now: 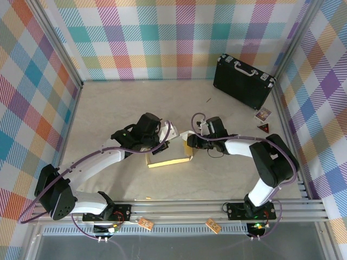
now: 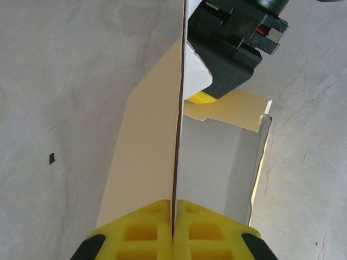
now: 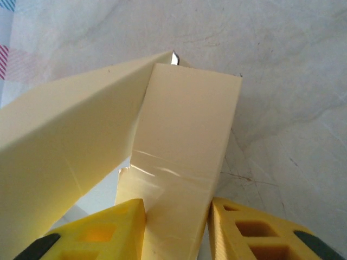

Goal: Fold the paper box

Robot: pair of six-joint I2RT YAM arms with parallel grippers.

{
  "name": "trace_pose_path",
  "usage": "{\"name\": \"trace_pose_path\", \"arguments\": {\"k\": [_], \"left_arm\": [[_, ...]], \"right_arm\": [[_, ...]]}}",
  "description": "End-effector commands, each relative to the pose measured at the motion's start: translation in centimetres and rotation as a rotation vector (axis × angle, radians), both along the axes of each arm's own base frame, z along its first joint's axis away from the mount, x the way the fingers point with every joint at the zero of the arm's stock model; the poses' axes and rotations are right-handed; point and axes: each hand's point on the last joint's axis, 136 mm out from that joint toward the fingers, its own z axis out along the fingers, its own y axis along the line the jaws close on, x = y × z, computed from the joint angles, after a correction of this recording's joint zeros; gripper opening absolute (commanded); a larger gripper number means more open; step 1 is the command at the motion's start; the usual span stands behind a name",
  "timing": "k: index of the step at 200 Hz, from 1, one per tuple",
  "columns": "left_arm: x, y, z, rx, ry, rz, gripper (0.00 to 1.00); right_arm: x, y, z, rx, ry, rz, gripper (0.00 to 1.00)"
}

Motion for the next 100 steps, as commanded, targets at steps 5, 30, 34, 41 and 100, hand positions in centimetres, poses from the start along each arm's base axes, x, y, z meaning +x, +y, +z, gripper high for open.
{"name": "trace_pose_path", "arguments": {"k": [5, 30, 34, 41, 100], "left_arm": [[1.8, -1.4, 1.7, -0.106, -0.027, 0.088, 0.00], [2.3, -1.1, 2.1, -0.123, -0.017, 0.153, 0.00], [2.3, -1.1, 2.2, -0.126, -0.013, 0.157, 0.00], [2.3, -1.0, 2.2, -0.129, -0.008, 0.168, 0.00], [3.1, -0.5, 4.2, -0.171, 0.023, 0.280, 0.00]], "right_arm": [[-2.1, 2.5, 0.2, -0.002, 0.005, 0.142, 0.37], [-2.1, 2.3, -0.8, -0.047, 0.024, 0.135, 0.39], [-2.1, 2.3, -0.8, -0.051, 0.024, 0.134, 0.39], [-2.2, 2.2, -1.1, -0.060, 0.030, 0.132, 0.39], [-2.2, 1.1, -1.5, -0.157, 0.016, 0.146, 0.36]]}}
